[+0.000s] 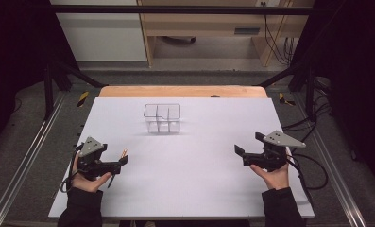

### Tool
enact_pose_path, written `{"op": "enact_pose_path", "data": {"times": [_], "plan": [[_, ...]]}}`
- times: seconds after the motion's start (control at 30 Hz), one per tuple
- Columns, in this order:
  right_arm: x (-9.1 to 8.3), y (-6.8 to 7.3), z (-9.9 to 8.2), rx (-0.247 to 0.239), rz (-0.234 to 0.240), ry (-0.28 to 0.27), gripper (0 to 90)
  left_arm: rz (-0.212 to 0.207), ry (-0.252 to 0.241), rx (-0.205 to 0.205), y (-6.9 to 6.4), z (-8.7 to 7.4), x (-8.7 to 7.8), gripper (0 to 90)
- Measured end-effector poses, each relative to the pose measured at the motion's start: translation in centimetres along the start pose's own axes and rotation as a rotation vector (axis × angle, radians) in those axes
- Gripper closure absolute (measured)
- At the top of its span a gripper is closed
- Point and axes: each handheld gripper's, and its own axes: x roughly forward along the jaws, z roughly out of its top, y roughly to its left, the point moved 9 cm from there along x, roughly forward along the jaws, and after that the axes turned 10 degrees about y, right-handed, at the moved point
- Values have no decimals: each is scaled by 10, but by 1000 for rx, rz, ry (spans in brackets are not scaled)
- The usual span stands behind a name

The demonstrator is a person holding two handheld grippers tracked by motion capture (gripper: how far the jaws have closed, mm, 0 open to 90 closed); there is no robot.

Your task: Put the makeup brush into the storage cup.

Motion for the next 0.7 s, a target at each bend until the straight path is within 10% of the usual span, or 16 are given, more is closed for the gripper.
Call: {"op": "enact_pose_path", "data": {"times": [0.7], "plan": [[6,3,-5,-3,2,38,80,74,232,-5,20,-31,29,208]]}}
